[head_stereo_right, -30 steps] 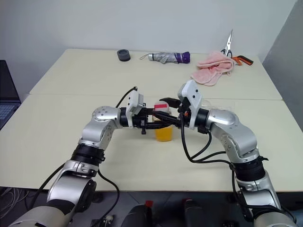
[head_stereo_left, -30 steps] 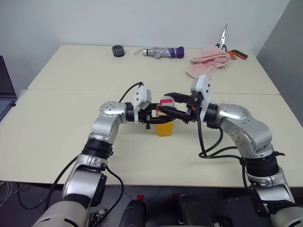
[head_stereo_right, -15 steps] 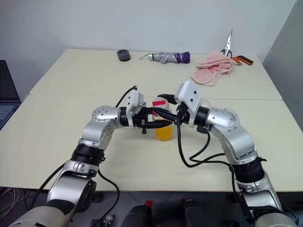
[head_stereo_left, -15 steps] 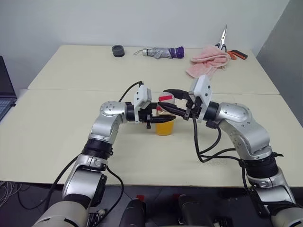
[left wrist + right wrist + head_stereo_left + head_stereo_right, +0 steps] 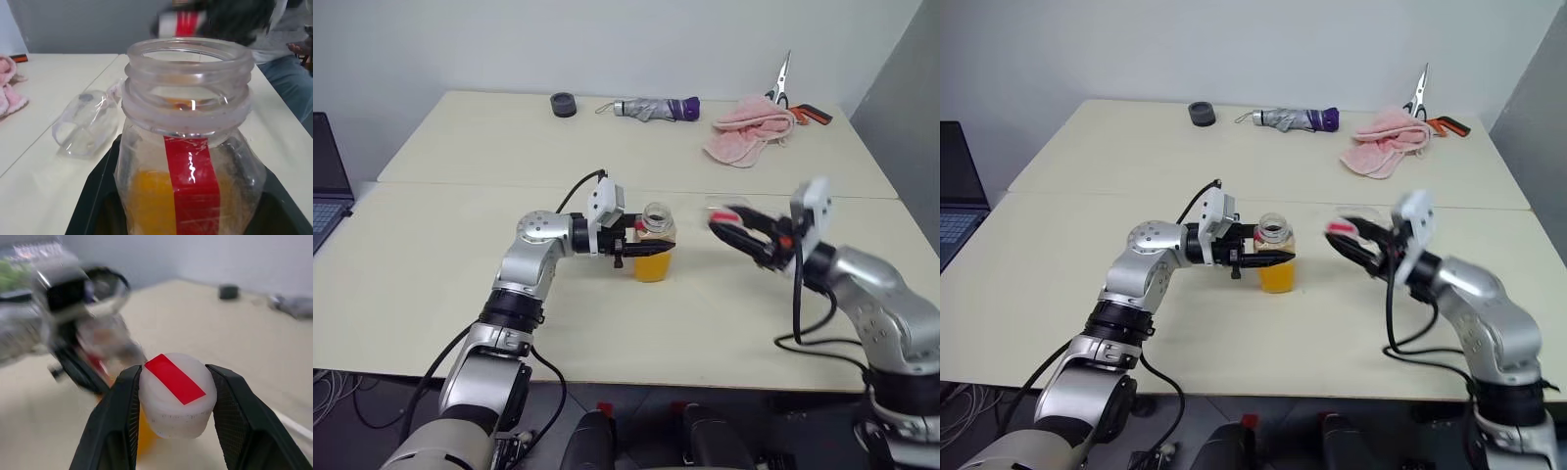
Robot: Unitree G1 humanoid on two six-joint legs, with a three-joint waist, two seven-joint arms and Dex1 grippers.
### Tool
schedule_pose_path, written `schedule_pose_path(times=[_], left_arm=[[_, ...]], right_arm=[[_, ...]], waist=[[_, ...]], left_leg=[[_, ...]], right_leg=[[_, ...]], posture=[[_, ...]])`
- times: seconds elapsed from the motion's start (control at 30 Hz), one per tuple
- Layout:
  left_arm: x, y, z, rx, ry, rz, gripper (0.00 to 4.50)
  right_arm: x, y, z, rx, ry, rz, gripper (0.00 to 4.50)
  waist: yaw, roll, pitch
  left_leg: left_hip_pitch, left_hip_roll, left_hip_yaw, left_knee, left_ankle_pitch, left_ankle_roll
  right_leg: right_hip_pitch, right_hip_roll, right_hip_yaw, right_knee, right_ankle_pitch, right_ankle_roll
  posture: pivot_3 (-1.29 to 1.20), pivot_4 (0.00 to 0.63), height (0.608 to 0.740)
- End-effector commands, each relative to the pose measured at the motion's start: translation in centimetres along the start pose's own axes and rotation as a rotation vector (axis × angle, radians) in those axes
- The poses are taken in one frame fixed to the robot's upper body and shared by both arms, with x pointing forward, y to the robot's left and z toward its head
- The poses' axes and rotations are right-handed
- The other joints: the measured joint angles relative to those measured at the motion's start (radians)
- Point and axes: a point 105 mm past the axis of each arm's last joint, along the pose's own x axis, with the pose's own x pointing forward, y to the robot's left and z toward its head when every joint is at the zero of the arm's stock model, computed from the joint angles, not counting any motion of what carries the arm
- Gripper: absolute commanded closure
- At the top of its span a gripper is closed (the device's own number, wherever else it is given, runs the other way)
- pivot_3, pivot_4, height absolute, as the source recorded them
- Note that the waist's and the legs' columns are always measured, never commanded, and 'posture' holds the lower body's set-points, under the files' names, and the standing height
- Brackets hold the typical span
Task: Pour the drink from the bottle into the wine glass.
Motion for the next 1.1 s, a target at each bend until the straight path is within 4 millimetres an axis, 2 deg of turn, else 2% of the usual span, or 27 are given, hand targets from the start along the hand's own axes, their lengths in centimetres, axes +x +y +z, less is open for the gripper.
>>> schedule_pose_path(times=[0.03, 0.13, 0.23, 0.4, 0.47, 0.57, 0.63, 0.7, 0.83, 0.9, 0.97, 1.1], left_arm=[[-0.1, 0.2, 2.0, 0.064, -0.053, 0.008, 2.65], [-0.3, 0.3, 2.1, 0.064, -0.054, 0.015, 2.65], [-0.5, 0.3, 2.1, 0.063, -0.053, 0.021, 2.65], [-1.3, 0.8, 2.1, 0.06, -0.048, 0.059, 2.65], [-1.8, 1.1, 2.2, 0.06, -0.047, 0.085, 2.65], [-3.3, 1.8, 2.4, 0.069, -0.045, 0.162, 2.65], [-4.6, 2.4, 2.5, 0.074, -0.041, 0.236, 2.66], [-6.2, 3.3, 2.6, 0.06, -0.048, 0.341, 2.66], [-9.6, 4.8, 1.5, 0.022, -0.026, 0.557, 2.66], [-11.3, 5.5, 0.9, 0.013, -0.012, 0.666, 2.66], [-13.0, 6.1, 0.4, 0.011, -0.004, 0.772, 2.66], [-15.7, 7.4, 0.1, 0.015, 0.003, 0.945, 2.66]], right_arm=[[-2.7, -3.7, -4.0, -0.061, 0.122, -0.213, 2.76], [-4.6, -5.5, -7.7, -0.047, 0.218, -0.342, 2.76], [-5.3, -6.2, -8.6, -0.049, 0.23, -0.39, 1.78], [-5.7, -6.5, -7.5, -0.017, 0.178, -0.392, 0.0], [-5.8, -6.4, -6.8, -0.01, 0.164, -0.369, 0.0], [-5.8, -5.7, -4.5, -0.014, 0.115, -0.3, 0.0], [-5.0, -4.1, -2.7, -0.015, 0.09, -0.2, 0.0], [-3.5, -1.5, -1.2, -0.035, 0.087, -0.055, 0.0], [0.6, 3.7, 1.2, -0.106, 0.053, 0.191, 0.0], [2.9, 5.6, 2.3, -0.14, 0.017, 0.271, 0.0], [5.3, 6.5, 3.2, -0.18, 0.0, 0.283, 0.0], [8.2, 7.5, 4.2, -0.214, -0.026, 0.282, 0.0]], waist=[[-0.001, 0.0, 0.0], [-0.007, 0.0, 0.0], [-0.012, 0.001, 0.0], [-0.011, 0.001, 0.0], [-0.011, 0.001, 0.0], [-0.011, 0.001, 0.0], [-0.012, 0.001, 0.0], [-0.014, 0.001, 0.0], [-0.02, 0.001, 0.0], [-0.019, 0.001, 0.0], [-0.022, 0.001, 0.001], [-0.01, 0.001, 0.0]], left_leg=[[0.001, 0.0, 0.0, 0.0, 0.0, 0.0], [0.002, 0.0, 0.001, 0.0, 0.0, 0.0], [0.004, 0.002, 0.003, 0.0, 0.0, 0.0], [0.003, 0.001, 0.002, 0.0, 0.0, 0.0], [0.003, 0.001, 0.002, 0.0, 0.0, 0.0], [0.003, 0.001, 0.002, 0.0, 0.0, 0.0], [0.004, 0.002, 0.002, 0.0, 0.0, 0.0], [0.004, 0.002, 0.002, 0.0, 0.0, 0.0], [0.004, 0.003, 0.001, 0.0, 0.0, 0.0], [0.003, 0.003, 0.0, 0.0, 0.0, 0.0], [0.003, 0.003, 0.0, 0.001, 0.0, 0.0], [0.001, 0.003, -0.002, 0.001, 0.0, 0.0]], right_leg=[[0.0, 0.0, 0.0, 0.0, 0.0, 0.0], [0.0, 0.001, 0.002, 0.001, 0.0, 0.0], [0.001, 0.002, 0.003, 0.002, 0.0, 0.0], [0.001, 0.002, 0.003, 0.002, 0.0, 0.0], [0.001, 0.002, 0.003, 0.002, 0.0, 0.0], [0.001, 0.002, 0.003, 0.002, 0.0, 0.0], [0.001, 0.002, 0.003, 0.002, 0.0, 0.0], [0.001, 0.002, 0.003, 0.002, 0.0, 0.0], [0.001, 0.004, 0.002, 0.002, 0.0, 0.0], [0.001, 0.003, 0.001, 0.002, 0.0, 0.0], [0.001, 0.003, 0.001, 0.002, 0.0, 0.0], [0.0, 0.001, -0.002, 0.001, 0.0, 0.0]], posture=[[0.0, 0.15, 0.74], [0.0, 0.15, 0.74], [0.0, 0.15, 0.74], [0.0, 0.15, 0.74], [0.0, 0.15, 0.74], [0.0, 0.15, 0.74], [0.0, 0.15, 0.74], [0.0, 0.15, 0.74], [0.0, 0.15, 0.74], [0.0, 0.15, 0.74], [0.0, 0.15, 0.74], [0.0, 0.15, 0.74]])
